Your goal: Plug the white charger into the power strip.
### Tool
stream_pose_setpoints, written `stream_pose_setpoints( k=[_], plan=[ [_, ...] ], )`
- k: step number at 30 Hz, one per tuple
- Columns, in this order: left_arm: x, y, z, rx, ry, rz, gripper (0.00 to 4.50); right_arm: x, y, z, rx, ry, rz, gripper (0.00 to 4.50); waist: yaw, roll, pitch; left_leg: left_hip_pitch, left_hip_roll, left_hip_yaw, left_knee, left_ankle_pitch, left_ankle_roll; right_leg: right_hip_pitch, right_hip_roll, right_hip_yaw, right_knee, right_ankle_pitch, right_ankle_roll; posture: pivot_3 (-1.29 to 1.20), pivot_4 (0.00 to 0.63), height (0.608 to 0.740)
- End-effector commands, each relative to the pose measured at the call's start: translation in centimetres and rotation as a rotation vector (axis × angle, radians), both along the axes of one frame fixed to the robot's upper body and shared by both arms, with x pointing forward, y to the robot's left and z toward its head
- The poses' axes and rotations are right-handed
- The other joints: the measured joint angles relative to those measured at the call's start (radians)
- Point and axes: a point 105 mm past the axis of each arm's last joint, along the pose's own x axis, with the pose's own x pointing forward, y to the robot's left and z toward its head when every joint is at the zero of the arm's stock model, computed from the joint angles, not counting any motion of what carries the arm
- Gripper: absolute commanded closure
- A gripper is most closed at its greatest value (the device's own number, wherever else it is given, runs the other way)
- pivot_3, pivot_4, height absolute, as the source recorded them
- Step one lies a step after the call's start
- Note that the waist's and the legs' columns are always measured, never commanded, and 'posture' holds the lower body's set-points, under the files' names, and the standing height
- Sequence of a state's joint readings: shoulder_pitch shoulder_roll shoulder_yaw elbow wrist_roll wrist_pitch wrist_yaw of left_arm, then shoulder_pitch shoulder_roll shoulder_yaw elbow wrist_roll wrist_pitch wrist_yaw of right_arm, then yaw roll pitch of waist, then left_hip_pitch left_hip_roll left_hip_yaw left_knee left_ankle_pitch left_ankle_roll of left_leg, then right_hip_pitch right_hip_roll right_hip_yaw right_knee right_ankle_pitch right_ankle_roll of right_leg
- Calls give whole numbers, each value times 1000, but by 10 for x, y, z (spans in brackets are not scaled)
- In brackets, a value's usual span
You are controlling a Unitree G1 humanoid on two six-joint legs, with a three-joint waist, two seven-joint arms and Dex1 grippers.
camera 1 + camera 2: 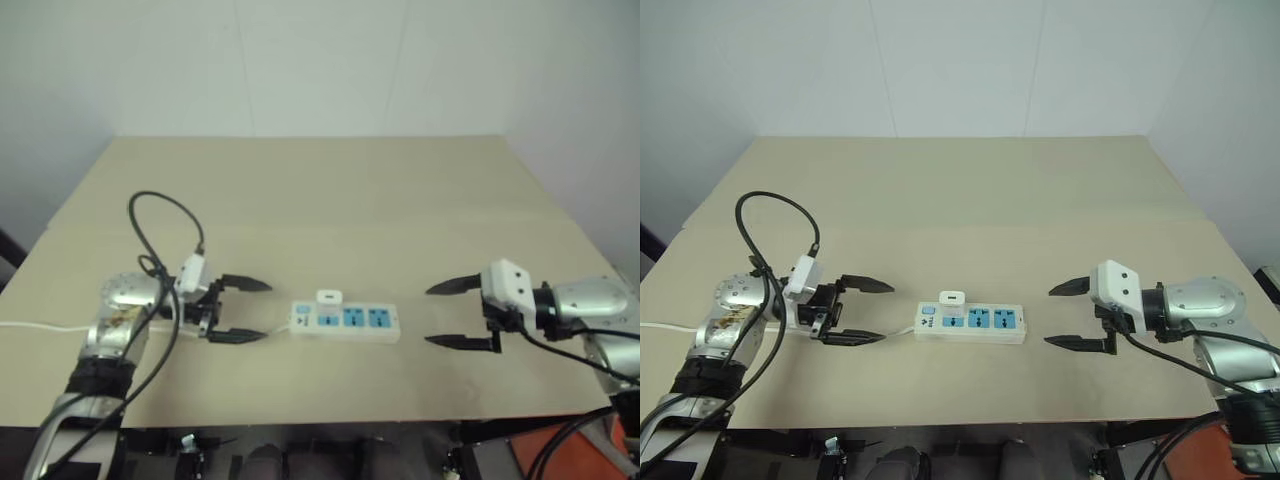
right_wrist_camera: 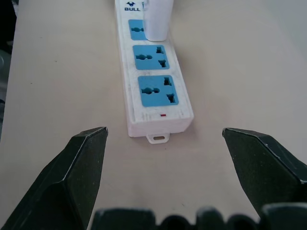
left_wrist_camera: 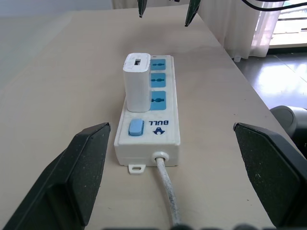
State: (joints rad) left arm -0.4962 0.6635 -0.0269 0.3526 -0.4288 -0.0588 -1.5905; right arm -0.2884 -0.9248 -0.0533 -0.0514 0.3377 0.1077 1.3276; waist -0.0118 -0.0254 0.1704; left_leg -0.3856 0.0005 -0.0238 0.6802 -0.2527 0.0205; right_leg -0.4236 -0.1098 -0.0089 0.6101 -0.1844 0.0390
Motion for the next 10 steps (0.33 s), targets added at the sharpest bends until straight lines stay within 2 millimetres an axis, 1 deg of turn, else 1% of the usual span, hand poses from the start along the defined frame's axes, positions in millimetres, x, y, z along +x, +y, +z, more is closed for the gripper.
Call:
stream_pose_setpoints(
  k=[1,4,6,10],
  plan=[
    [1,-8,6,-2,-25,-10,28,-1,-5,14,4,-48,-17,0,0,0,0,0,0,0,0,0,0,0,0,0,0,0,0,0,150,740],
    [0,-9,5,-13,-39,-11,28,1,-7,13,-2,-42,-55,0,0,0,0,0,0,0,0,0,0,0,0,0,0,0,0,0,150,740],
    [1,-8,4,-15,-49,5,28,4,-13,12,-10,-21,-99,0,0,0,0,0,0,0,0,0,0,0,0,0,0,0,0,0,150,740],
    [-1,-9,4,-14,-43,8,28,4,-18,17,20,25,-142,0,0,0,0,0,0,0,0,0,0,0,0,0,0,0,0,0,150,740]
  ],
)
